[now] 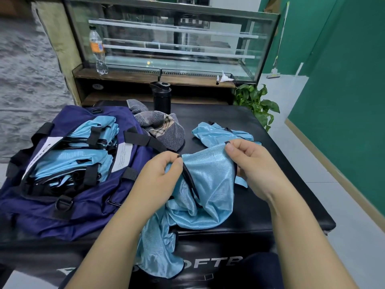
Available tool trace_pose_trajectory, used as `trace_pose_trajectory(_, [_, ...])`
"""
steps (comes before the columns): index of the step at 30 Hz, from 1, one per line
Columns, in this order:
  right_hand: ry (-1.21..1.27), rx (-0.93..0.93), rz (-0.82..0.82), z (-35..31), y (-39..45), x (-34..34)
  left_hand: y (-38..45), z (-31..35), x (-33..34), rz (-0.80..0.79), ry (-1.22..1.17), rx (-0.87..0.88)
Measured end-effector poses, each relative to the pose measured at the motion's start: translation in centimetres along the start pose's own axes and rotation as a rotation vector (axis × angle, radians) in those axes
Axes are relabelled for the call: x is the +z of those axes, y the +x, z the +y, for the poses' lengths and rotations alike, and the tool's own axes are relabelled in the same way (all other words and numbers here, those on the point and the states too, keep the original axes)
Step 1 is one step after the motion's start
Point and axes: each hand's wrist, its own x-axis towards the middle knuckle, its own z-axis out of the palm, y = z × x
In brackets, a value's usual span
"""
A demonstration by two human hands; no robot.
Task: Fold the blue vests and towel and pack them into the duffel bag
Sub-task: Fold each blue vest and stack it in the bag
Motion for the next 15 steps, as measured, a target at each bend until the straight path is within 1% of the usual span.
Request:
trace_pose_trajectory(4, [-0.086,0.003,0.005,-0.2,0.1,0.3,0.1,0.0,-0.1,-0.001,-0.035,-0.032])
trace_pose_trajectory(6, [-0.072,-0.015,0.026,-0.2,0.1,0.3,0.1,0.1,-0.1,-0.012,-0.065,-0.047])
trace_pose_trajectory(11, [-0.041,-0.050,0.011,-0.5,-0.2,0.4,0.8,0.3,0.1,-0.143,-0.137,-0.124])
trace_pose_trajectory(15, [-0.045,-0.067,0.050,-0.8,-0.5,0.0,1.5,1.2,0.7,-0.114,-0.126,0.004])
